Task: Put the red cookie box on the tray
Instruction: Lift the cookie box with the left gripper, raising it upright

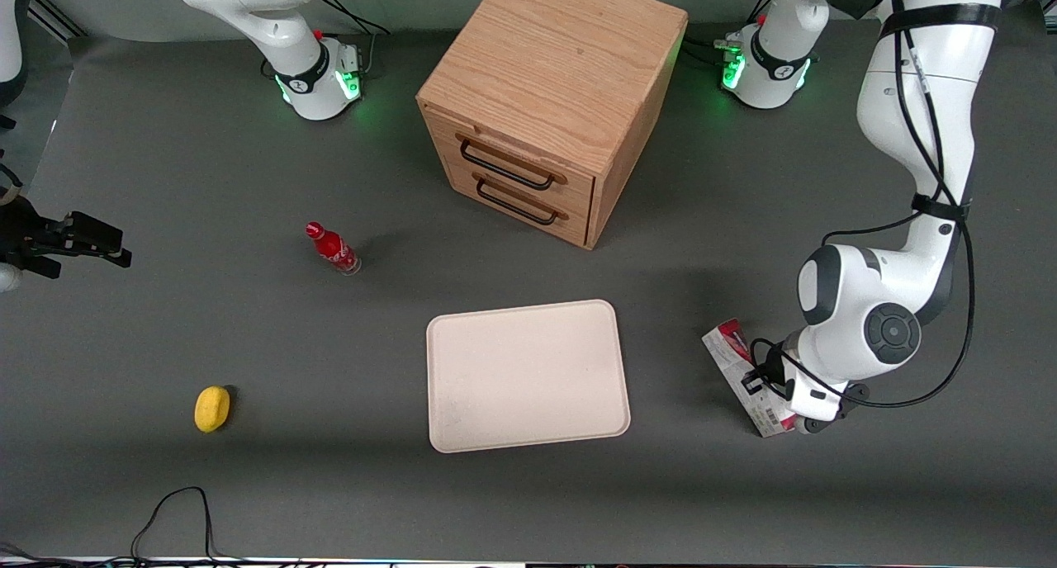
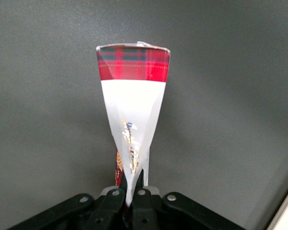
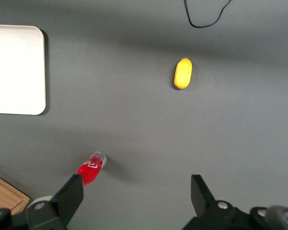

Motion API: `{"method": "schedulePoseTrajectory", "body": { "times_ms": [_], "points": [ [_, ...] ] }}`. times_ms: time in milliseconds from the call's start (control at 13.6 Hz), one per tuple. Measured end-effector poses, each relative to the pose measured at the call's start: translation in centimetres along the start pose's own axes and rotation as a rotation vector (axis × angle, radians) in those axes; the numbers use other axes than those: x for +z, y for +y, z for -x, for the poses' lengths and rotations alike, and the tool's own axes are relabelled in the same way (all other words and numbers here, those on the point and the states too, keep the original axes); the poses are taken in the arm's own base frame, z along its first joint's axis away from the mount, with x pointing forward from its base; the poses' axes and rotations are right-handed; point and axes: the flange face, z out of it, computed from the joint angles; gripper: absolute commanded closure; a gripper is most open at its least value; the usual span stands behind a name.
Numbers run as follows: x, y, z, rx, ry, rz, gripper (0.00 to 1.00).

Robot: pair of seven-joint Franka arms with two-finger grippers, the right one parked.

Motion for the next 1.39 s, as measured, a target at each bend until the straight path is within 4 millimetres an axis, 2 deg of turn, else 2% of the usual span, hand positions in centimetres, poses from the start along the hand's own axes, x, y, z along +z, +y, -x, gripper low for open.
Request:
{"method": "schedulePoseTrajectory", "body": {
  "times_ms": [220, 367, 440, 513, 660, 880, 1027, 1173, 1247, 1393],
  "points": [
    [-0.1, 0.0, 0.0, 0.001, -0.004, -0.003, 1.0],
    [-1.7, 0.1, 0.4, 0.006, -0.038, -0.027, 1.0],
    [-4.0, 0.3, 0.9, 0.012, -0.062, -0.043, 1.0],
    [-7.2, 0.4, 1.6, 0.021, -0.081, -0.058, 1.0],
    [-14.9, 0.3, 3.7, 0.038, -0.103, -0.081, 1.0],
    [-25.6, -1.0, 8.0, 0.084, -0.099, -0.092, 1.0],
    [-30.9, -2.0, 10.9, 0.109, -0.09, -0.093, 1.0],
    [-34.4, -2.9, 13.2, 0.131, -0.08, -0.091, 1.0],
    [-35.3, -3.1, 13.9, 0.139, -0.071, -0.087, 1.0],
    [-35.7, -2.5, 15.1, 0.159, -0.067, -0.083, 1.0]
  ]
}}
